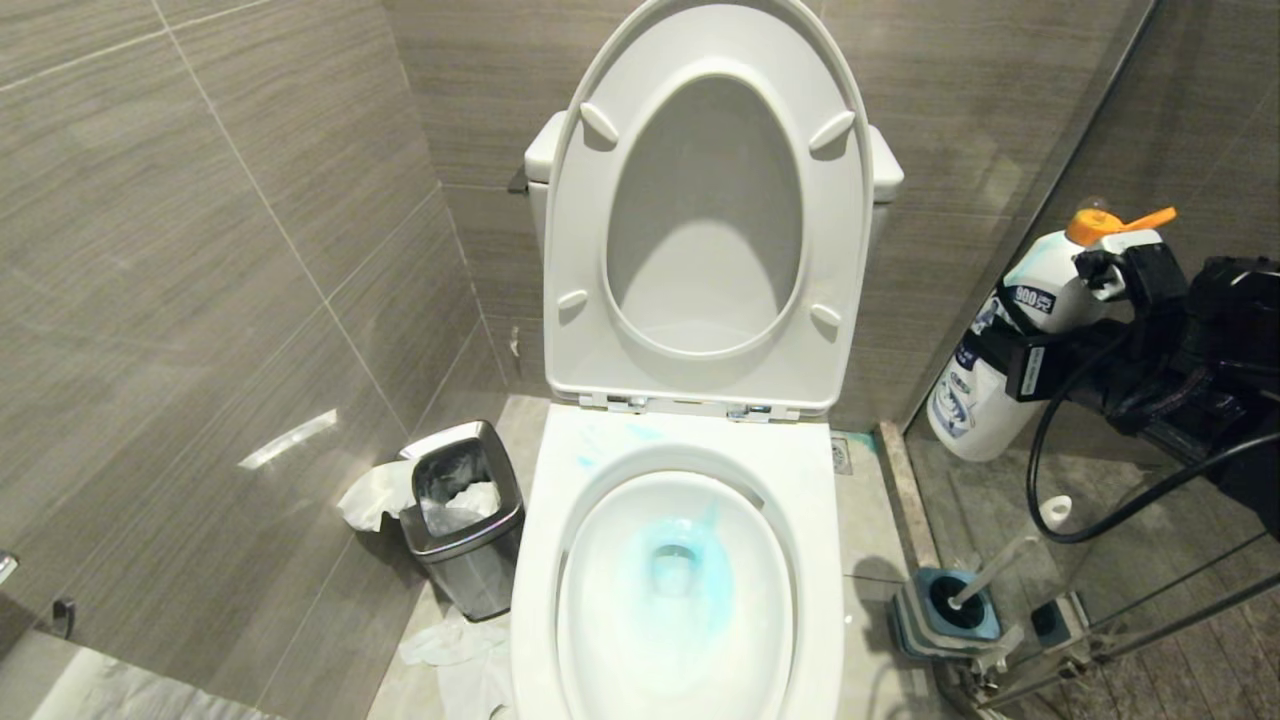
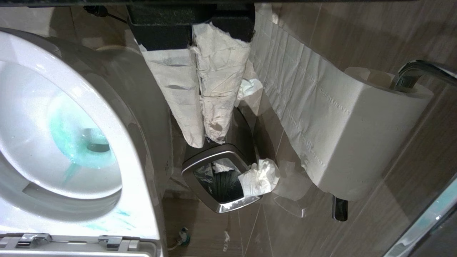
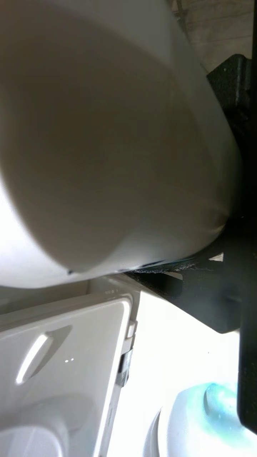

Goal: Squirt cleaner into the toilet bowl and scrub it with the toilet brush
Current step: Place the cleaning agent on the floor

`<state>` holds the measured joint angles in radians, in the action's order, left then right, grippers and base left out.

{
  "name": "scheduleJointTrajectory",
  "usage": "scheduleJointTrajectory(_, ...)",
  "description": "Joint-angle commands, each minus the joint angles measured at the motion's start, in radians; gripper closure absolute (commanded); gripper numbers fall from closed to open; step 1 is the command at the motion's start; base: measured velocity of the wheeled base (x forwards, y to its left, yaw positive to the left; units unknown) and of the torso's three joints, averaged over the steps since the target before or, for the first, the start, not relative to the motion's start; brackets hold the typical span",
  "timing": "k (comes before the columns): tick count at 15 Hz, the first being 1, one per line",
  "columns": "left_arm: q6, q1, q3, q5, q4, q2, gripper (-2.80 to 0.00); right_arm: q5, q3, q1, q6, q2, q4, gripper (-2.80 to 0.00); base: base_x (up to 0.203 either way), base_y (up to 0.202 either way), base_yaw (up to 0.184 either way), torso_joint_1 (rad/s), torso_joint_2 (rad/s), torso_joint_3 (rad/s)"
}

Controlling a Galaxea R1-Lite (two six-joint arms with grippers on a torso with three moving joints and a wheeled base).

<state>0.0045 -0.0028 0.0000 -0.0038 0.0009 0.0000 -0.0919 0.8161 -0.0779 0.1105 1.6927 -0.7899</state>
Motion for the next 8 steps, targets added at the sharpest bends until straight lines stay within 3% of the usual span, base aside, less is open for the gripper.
scheduleJointTrajectory(1,0.000,0.001,0.000,0.001,-0.001,0.001,0.00,-0.007,-0.010,0.000,-0.005,0.055,-0.017,0.00,0.000,0.000,0.000,0.006,0.00,-0.107)
scheduleJointTrajectory(8,0.000,0.000,0.000,-0.001,-0.001,0.002,0.00,-0.014,0.014,-0.002,-0.020,0.135,-0.086,0.00,0.000,0.000,0.000,0.003,0.00,-0.179)
